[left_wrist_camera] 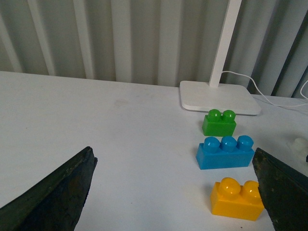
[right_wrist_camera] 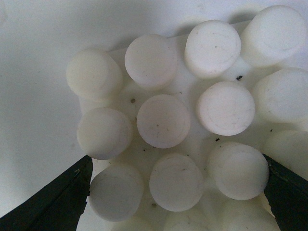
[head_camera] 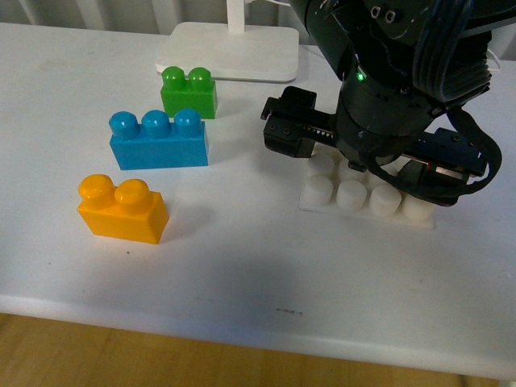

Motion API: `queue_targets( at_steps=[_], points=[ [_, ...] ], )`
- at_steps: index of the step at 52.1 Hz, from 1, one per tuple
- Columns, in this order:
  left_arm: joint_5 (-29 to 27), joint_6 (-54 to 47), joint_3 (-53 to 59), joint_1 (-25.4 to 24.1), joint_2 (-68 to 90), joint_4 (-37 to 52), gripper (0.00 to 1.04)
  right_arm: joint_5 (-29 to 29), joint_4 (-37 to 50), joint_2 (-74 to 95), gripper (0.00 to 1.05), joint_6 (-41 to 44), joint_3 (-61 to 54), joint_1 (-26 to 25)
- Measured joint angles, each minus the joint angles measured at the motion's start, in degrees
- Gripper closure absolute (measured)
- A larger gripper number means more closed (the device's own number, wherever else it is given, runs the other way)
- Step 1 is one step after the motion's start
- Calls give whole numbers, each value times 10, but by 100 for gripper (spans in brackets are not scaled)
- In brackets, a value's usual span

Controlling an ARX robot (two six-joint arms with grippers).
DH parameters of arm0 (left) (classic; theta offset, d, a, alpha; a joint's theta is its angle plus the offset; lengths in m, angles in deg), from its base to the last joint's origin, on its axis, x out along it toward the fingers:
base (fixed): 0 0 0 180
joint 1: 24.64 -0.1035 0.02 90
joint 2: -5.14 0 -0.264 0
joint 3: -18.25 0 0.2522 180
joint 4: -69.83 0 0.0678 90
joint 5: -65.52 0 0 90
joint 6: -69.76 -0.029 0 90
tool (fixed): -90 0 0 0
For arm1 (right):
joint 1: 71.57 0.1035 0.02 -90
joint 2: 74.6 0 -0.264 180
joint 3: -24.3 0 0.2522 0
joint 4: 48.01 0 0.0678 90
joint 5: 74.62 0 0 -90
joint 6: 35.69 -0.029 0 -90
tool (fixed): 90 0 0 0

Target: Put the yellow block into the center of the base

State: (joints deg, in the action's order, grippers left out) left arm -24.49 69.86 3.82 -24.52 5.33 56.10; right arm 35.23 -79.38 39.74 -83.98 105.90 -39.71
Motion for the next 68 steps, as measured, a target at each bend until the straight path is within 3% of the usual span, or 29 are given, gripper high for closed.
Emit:
queue_targets(
  at_steps=[32,45,68],
  points=[
    [0,0,0,0,0,0,6,12,13,-113,9,37,-45,5],
    [0,0,0,0,0,0,6,15,46,-185,9,81,-103,-17],
    [0,0,0,0,0,0,6,-108,192,-523,9,242,-318,-124]
  ],
)
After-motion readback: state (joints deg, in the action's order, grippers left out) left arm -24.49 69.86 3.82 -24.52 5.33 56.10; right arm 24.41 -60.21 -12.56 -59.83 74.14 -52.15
